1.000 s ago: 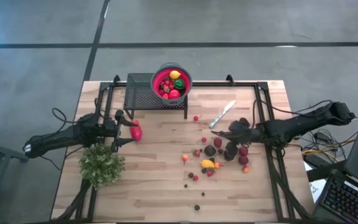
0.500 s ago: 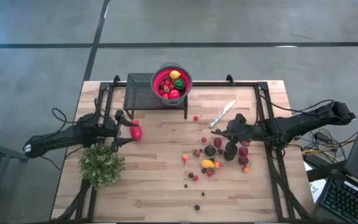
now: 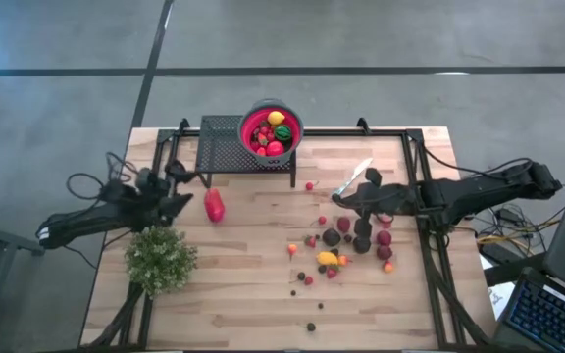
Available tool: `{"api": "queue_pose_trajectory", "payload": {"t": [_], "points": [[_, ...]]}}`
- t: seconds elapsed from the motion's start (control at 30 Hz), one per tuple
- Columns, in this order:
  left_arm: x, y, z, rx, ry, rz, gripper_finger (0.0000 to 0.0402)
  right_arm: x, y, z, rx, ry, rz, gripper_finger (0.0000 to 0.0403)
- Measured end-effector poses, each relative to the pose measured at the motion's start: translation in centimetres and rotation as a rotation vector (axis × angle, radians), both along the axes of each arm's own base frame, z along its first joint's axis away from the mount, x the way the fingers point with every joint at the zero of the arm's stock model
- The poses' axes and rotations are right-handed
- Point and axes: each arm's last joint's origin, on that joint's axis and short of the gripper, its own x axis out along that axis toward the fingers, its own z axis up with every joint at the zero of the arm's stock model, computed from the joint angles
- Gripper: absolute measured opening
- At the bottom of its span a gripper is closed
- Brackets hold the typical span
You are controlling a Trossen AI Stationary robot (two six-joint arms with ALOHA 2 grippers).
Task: Pick & Place Fruit
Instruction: Put the black cherry into the red gray strainer bowl on the shelf
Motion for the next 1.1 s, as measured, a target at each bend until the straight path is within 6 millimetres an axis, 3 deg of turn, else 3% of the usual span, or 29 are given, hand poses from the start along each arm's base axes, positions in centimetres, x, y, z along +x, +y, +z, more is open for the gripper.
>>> {"api": "queue_pose_trajectory", "payload": {"t": [0.13, 0.3, 0.57, 0.83, 1.1], "points": [[-0.3, -0.1, 0.5, 0.012, -0.061, 0.002, 0.0316, 0.4, -0.4, 1.6, -0.005, -0.035, 0.040, 0.0008], [0.0, 0.0, 0.1, 0.000, -0.012, 0.005, 0.0316, 0.6, -1.3, 3.0, -0.002, -0.067, 0.041, 0.0008], [1.4, 0.5, 0.3, -0.046, 0.155, 0.077, 0.0313, 1.4, -3.7, 2.9, 0.051, -0.048, 0.037, 0.0008], [2.8, 0.9, 3.9, -0.074, 0.171, 0.066, 0.0312, 5.3, -5.1, 4.1, -0.024, 0.018, 0.078, 0.0008], [4.4, 1.2, 6.0, -0.024, 0.219, 0.090, 0.0312, 9.2, -9.3, 6.8, -0.046, 0.120, 0.000, 0.0008]]}}
